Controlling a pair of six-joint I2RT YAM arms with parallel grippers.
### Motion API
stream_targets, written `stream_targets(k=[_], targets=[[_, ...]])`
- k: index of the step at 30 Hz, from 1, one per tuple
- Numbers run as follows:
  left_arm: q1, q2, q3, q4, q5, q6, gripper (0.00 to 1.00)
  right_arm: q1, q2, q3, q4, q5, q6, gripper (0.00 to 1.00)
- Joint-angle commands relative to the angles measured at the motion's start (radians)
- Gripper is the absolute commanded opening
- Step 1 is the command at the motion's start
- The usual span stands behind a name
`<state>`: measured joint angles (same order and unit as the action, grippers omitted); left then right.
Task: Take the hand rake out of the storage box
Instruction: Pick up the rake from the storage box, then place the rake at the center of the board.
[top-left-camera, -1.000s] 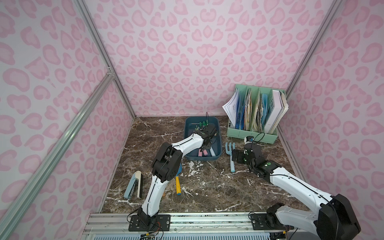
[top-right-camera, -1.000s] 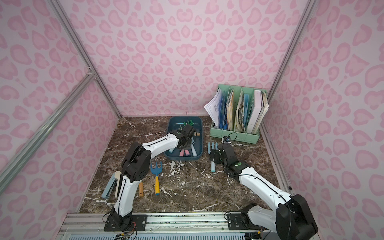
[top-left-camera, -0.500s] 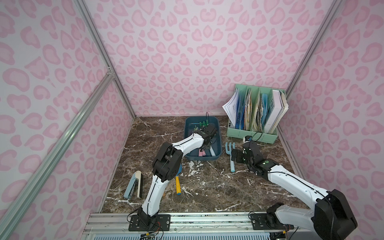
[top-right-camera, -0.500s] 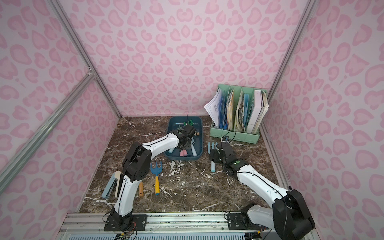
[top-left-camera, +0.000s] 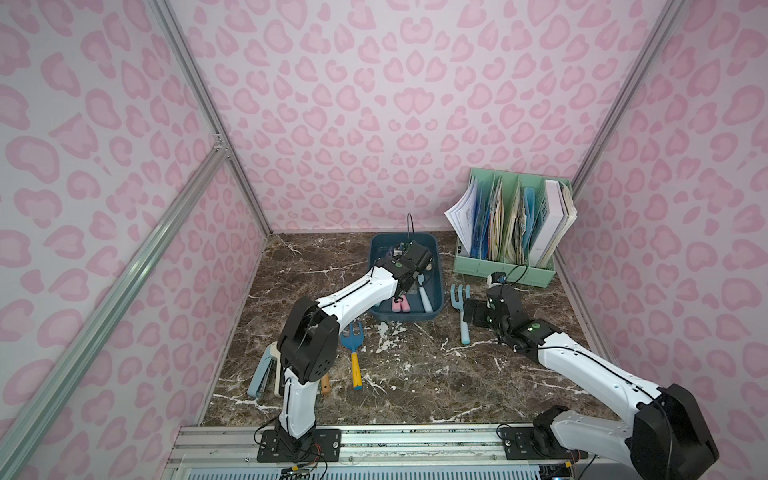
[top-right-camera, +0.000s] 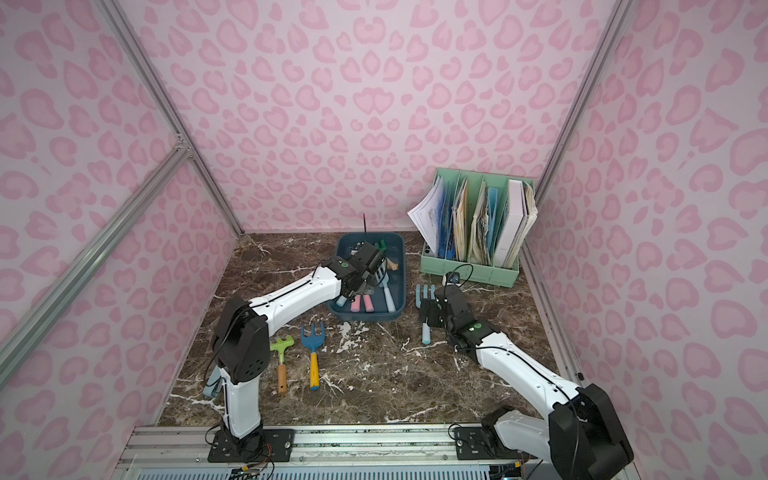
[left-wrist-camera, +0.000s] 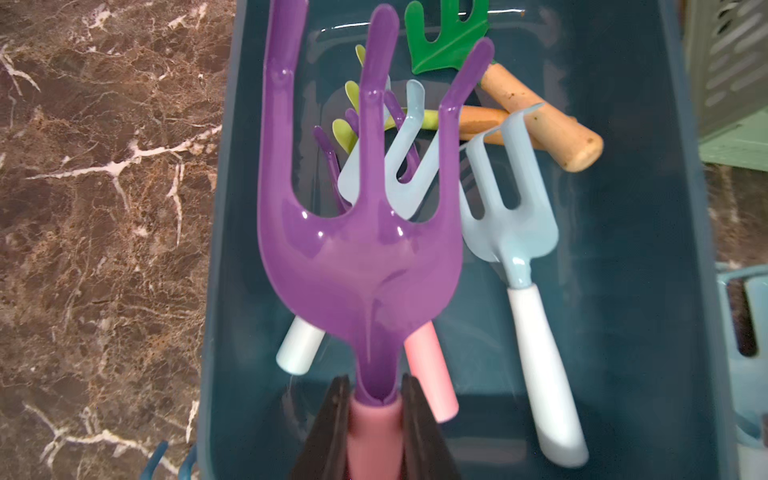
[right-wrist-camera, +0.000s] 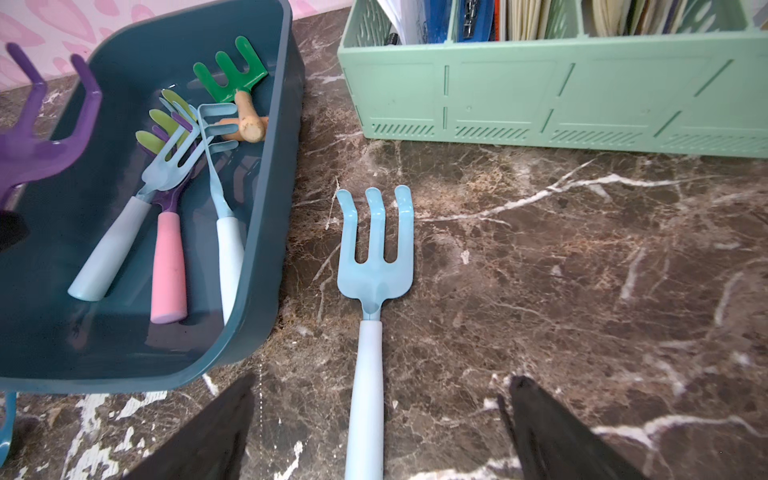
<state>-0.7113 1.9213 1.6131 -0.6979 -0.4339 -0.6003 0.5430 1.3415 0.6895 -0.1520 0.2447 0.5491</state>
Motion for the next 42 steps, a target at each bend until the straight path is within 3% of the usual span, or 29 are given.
stream_targets(k=[1,5,9,14,20,26,34,42], targets=[[-0.008,-0.105,-0.089,0.041,0.029,-0.036,0.05,0.008,-0.005,-0.001,0.038,-0.012,0.005,0.98],[-0.050,-0.287,-0.267,0.045,-0.016,-0.094,0.04,0.018,-0.019,-0.011,0.038,-0.001,0.011,0.98],[-0.111,-0.484,-0.481,0.140,0.064,-0.192,0.00,0.031,-0.030,-0.012,0.044,-0.006,0.012,0.98],[-0.277,-0.628,-0.602,0.048,-0.125,-0.350,0.00,0.061,-0.048,-0.024,0.065,-0.025,0.013,0.98],[-0.457,-0.596,-0.606,-0.057,-0.226,-0.480,0.00,0.061,-0.051,-0.009,0.066,-0.033,0.007,0.98],[-0.572,-0.536,-0.556,-0.102,-0.282,-0.517,0.00,0.074,-0.073,-0.011,0.058,-0.051,0.011,0.98],[-0.666,-0.526,-0.633,-0.055,-0.296,-0.613,0.02,0.094,-0.137,-0.029,0.044,-0.022,0.016,0.98],[-0.633,-0.413,-0.632,-0.019,-0.283,-0.647,0.05,0.103,-0.104,-0.021,0.037,-0.022,0.017,0.98]])
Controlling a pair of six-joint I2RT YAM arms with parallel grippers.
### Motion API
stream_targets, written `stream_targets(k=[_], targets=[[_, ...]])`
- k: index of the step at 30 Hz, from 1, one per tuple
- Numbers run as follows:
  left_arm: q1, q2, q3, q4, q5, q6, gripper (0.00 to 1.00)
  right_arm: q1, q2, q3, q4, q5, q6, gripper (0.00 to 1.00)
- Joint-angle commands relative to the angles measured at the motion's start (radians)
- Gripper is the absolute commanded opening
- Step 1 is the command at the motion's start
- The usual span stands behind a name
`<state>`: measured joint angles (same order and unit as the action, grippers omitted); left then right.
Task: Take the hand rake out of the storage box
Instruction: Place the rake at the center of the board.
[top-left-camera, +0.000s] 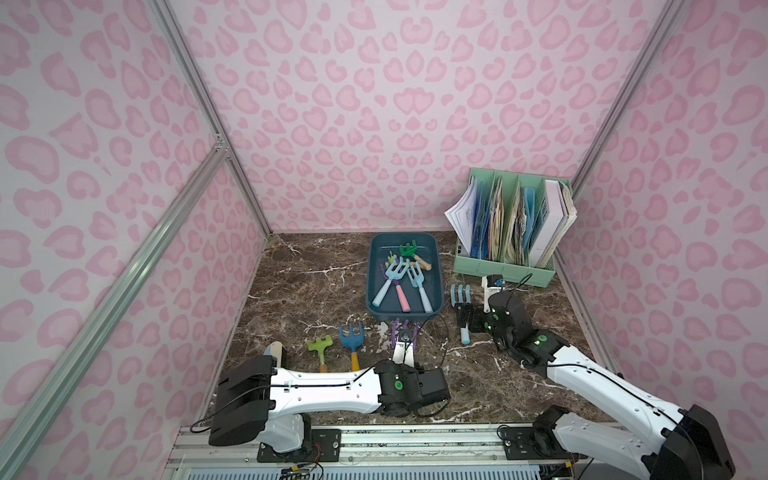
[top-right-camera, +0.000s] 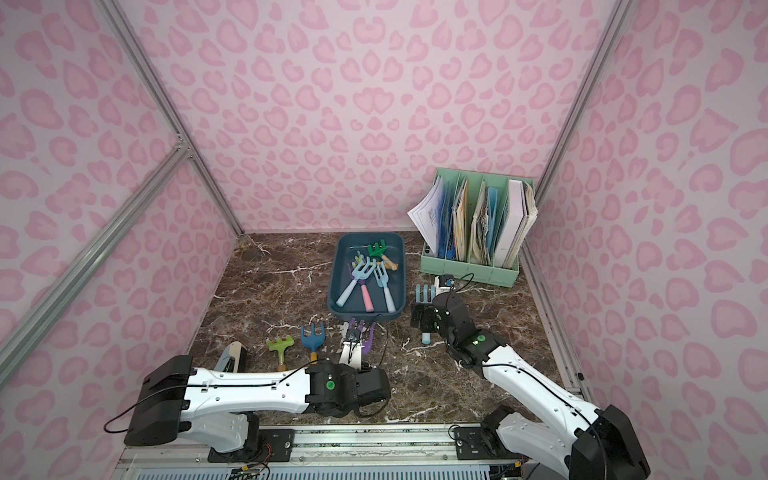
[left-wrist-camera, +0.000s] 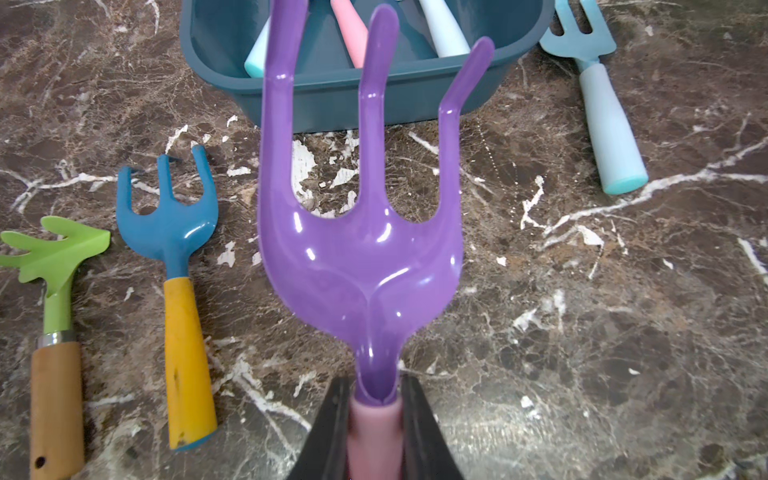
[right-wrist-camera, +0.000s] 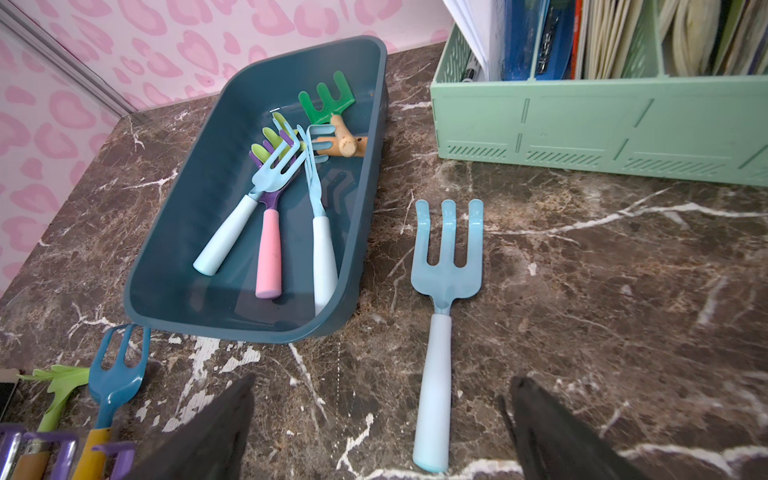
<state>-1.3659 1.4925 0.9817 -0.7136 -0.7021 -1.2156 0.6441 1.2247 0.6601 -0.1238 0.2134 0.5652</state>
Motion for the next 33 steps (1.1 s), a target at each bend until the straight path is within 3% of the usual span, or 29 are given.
stream_targets(k=[1,5,8,12,25,33], targets=[[0.040,0.012,-0.014,0.017,0.006,-0.027,0.05,0.003,0.017,0.010,0.006,0.009,0.001,0.98],[0.114,-0.030,-0.119,0.186,0.092,0.036,0.07,0.005,0.018,0.010,0.011,0.009,-0.001,0.98],[0.149,0.001,-0.086,0.145,0.077,0.057,0.07,0.005,0.022,0.012,0.006,0.009,-0.004,0.98],[0.199,0.049,-0.092,0.224,0.133,0.104,0.07,0.005,0.016,0.010,0.009,0.009,-0.004,0.98],[0.287,0.187,-0.056,0.220,0.188,0.139,0.08,0.005,0.015,0.012,-0.007,0.044,-0.007,0.98],[0.306,0.214,-0.031,0.188,0.168,0.159,0.16,0.002,0.039,0.026,-0.019,0.050,-0.012,0.98]])
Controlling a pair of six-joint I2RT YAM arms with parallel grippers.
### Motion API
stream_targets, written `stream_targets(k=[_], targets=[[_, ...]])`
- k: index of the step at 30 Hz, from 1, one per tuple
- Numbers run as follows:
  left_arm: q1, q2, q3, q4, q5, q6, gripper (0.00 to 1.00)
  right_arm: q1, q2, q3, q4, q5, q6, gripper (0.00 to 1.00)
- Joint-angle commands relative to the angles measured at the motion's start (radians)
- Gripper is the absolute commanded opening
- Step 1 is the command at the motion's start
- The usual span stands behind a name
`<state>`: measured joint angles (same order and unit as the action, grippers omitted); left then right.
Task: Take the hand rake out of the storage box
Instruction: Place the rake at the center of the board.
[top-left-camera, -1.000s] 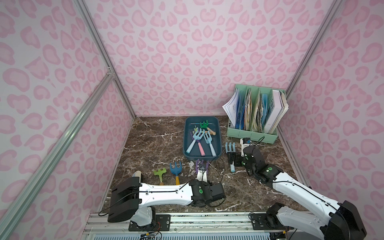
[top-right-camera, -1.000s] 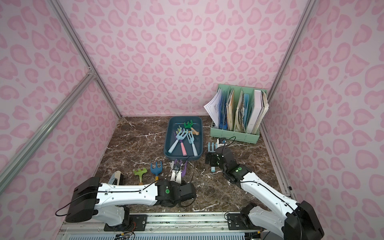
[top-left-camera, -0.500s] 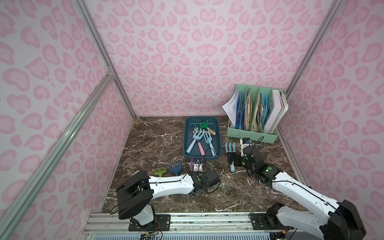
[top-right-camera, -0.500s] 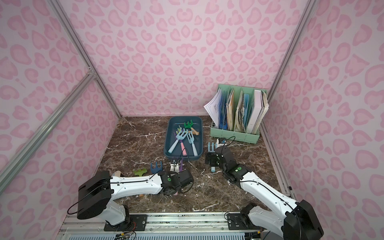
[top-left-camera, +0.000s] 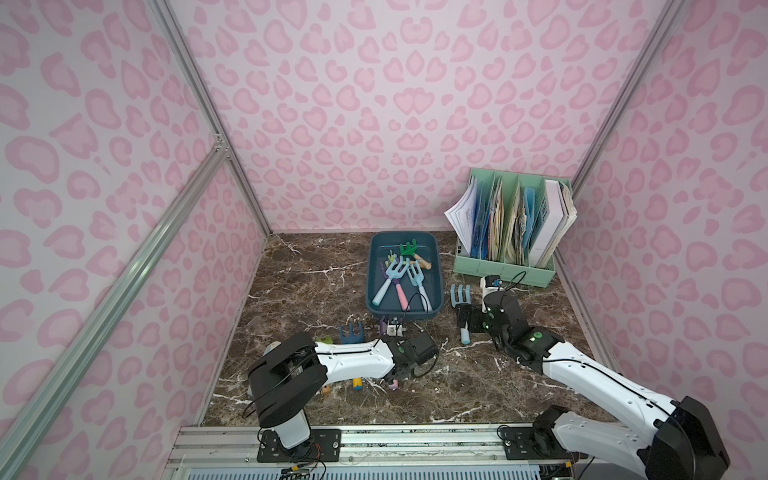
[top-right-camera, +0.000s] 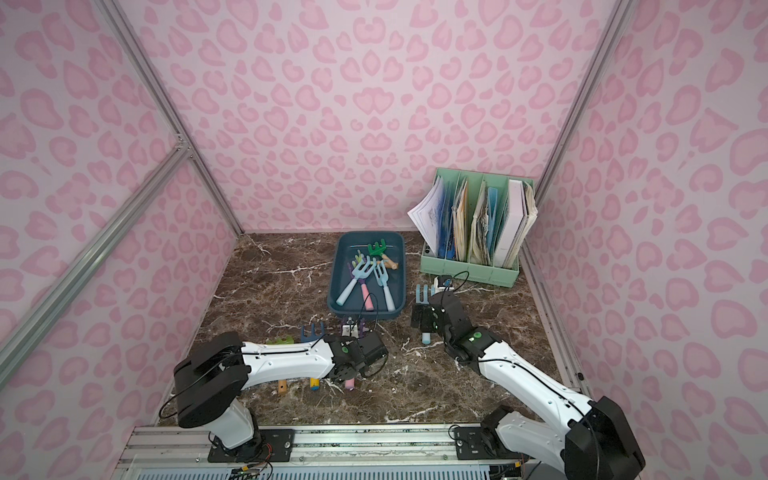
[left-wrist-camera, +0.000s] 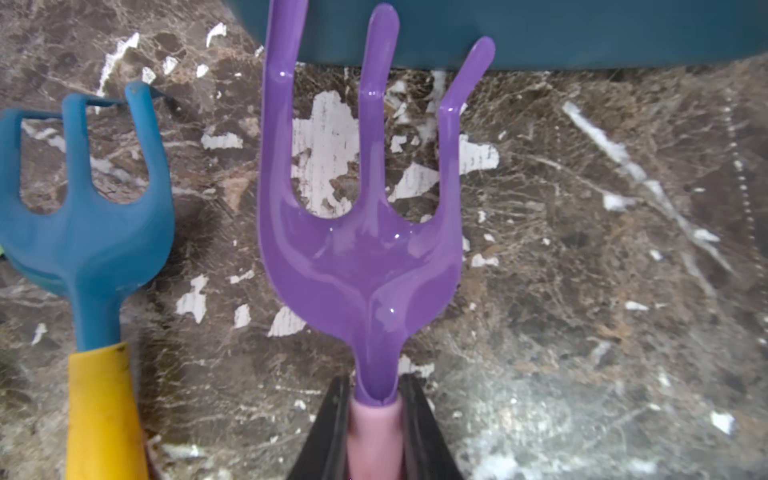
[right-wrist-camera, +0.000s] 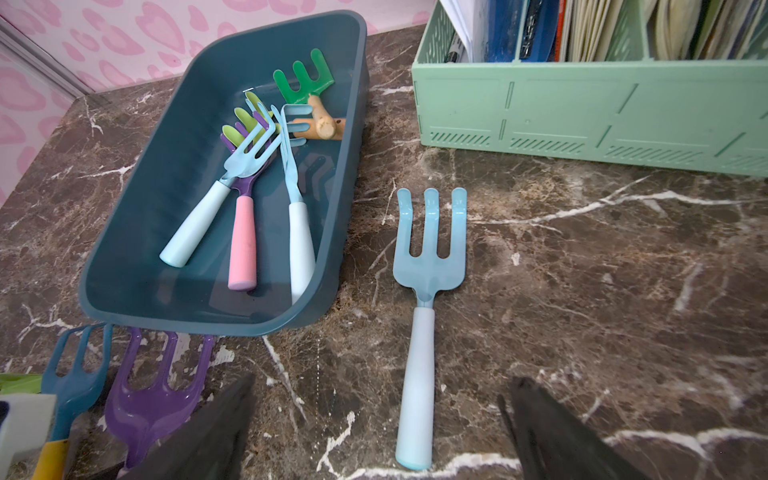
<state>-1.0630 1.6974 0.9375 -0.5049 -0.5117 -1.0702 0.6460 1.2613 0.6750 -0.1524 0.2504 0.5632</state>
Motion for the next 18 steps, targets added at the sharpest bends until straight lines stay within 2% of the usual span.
stream_targets(k=[1,9,12,13,14,15,16,17,18], targets=[[0.003,0.014,0.012,-0.016,-0.021,0.013,0.16,0.000,-0.001,0.011,0.009,0.016,-0.010,0.98],[0.005,0.069,0.056,-0.055,-0.035,-0.005,0.21,-0.009,-0.014,0.003,0.014,0.010,-0.009,0.98],[0.005,0.068,0.045,-0.037,-0.037,-0.012,0.28,-0.020,-0.013,0.000,0.011,0.010,-0.003,0.98],[0.005,0.058,0.041,-0.028,-0.036,-0.006,0.24,-0.022,-0.018,-0.002,0.010,0.010,-0.003,0.98],[0.005,0.047,0.039,-0.030,-0.038,-0.002,0.25,-0.024,-0.024,-0.004,0.012,0.010,-0.002,0.98],[0.005,0.035,0.037,-0.036,-0.041,-0.001,0.34,-0.026,-0.032,-0.008,0.012,0.009,0.000,0.98],[0.006,0.020,0.034,-0.043,-0.048,0.002,0.47,-0.027,-0.042,-0.011,0.015,0.010,0.001,0.98],[0.006,0.008,0.032,-0.050,-0.053,0.002,0.54,-0.029,-0.051,-0.016,0.014,0.010,0.003,0.98],[0.006,-0.004,0.029,-0.051,-0.056,0.006,0.54,-0.030,-0.062,-0.019,0.014,0.010,0.004,0.98]])
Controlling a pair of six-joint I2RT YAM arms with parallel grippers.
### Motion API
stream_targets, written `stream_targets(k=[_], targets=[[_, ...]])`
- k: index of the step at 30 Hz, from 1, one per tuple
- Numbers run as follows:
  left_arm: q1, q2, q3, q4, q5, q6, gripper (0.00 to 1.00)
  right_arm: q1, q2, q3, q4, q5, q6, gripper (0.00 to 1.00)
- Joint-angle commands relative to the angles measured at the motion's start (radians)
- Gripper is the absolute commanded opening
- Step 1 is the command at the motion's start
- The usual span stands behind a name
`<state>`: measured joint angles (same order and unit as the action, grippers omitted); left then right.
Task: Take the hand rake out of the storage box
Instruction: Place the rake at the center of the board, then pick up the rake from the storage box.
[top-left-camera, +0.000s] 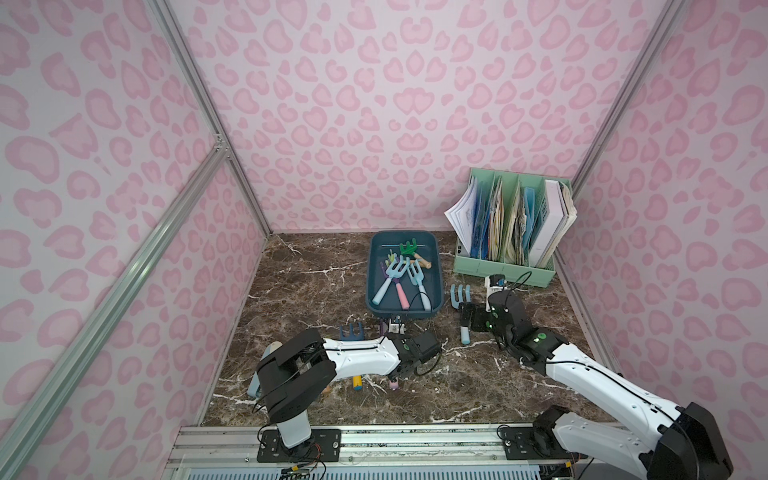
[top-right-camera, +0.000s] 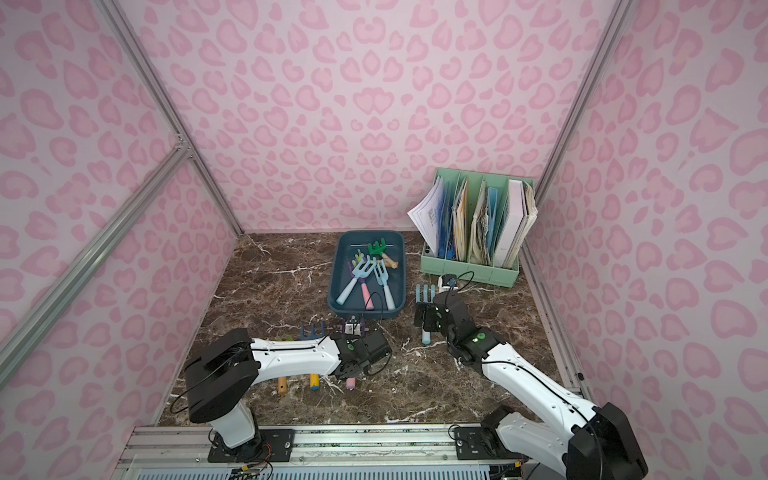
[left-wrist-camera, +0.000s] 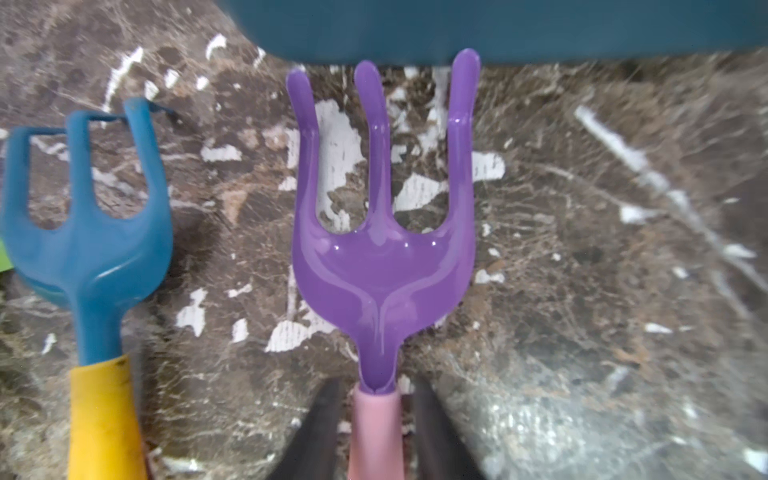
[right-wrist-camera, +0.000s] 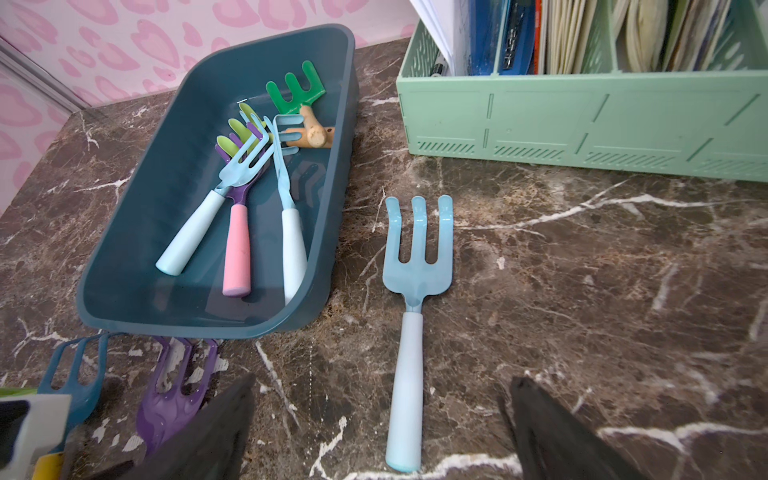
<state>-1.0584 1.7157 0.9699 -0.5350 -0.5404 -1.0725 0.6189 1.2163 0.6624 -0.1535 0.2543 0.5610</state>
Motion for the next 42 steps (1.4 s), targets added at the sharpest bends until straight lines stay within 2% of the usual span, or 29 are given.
stream_targets(k=[1,3,4,5,7,8,12,14,16,19,21,22,27,30,33,36,42], targets=[[0.000,-0.038,-0.002,-0.032,-0.033,0.008,0.54,-0.003,-0.029,-0.010,0.015,0.006,0.008,0.98],[-0.001,-0.079,0.011,-0.071,-0.049,0.015,0.57,-0.006,-0.051,-0.019,0.020,0.004,0.010,0.98],[-0.004,-0.116,0.021,-0.099,-0.063,0.021,0.63,-0.006,-0.060,-0.021,0.025,0.002,0.010,0.98],[-0.007,-0.155,0.026,-0.124,-0.079,0.030,0.71,-0.007,-0.067,-0.021,0.031,-0.004,0.007,0.98],[-0.011,-0.266,0.039,-0.170,-0.124,0.069,0.93,-0.006,-0.071,-0.023,0.055,-0.043,-0.013,0.98],[-0.011,-0.319,0.044,-0.182,-0.139,0.103,0.99,-0.002,-0.072,-0.023,0.070,-0.065,-0.030,0.98],[0.023,-0.545,0.057,-0.198,-0.158,0.327,0.99,0.048,-0.032,-0.007,0.168,-0.168,-0.095,0.93],[0.077,-0.623,0.038,-0.182,-0.152,0.421,0.98,0.084,0.043,0.059,0.181,-0.191,-0.108,0.89],[0.175,-0.679,0.007,-0.144,-0.082,0.482,0.98,0.130,0.146,0.177,0.153,-0.159,-0.137,0.85],[0.307,-0.702,-0.033,-0.120,0.003,0.493,0.99,0.150,0.298,0.355,0.086,-0.122,-0.182,0.79],[0.362,-0.700,-0.052,-0.109,0.030,0.490,0.98,0.145,0.388,0.459,0.024,-0.088,-0.216,0.71],[0.384,-0.694,-0.056,-0.106,0.044,0.495,0.99,0.136,0.430,0.502,0.002,-0.078,-0.229,0.72],[0.445,-0.667,-0.063,-0.097,0.033,0.515,0.99,0.044,0.572,0.601,-0.015,-0.173,-0.263,0.71],[0.470,-0.664,-0.076,-0.077,0.048,0.521,0.98,0.019,0.624,0.653,-0.048,-0.182,-0.282,0.69],[0.474,-0.690,-0.088,-0.070,0.053,0.521,0.99,0.013,0.624,0.662,-0.082,-0.140,-0.299,0.68],[0.481,-0.718,-0.107,-0.036,0.065,0.523,0.98,-0.009,0.615,0.646,-0.051,-0.196,-0.299,0.68],[0.500,-0.689,-0.091,-0.017,0.118,0.478,0.99,-0.018,0.699,0.728,-0.041,-0.190,-0.304,0.66]])
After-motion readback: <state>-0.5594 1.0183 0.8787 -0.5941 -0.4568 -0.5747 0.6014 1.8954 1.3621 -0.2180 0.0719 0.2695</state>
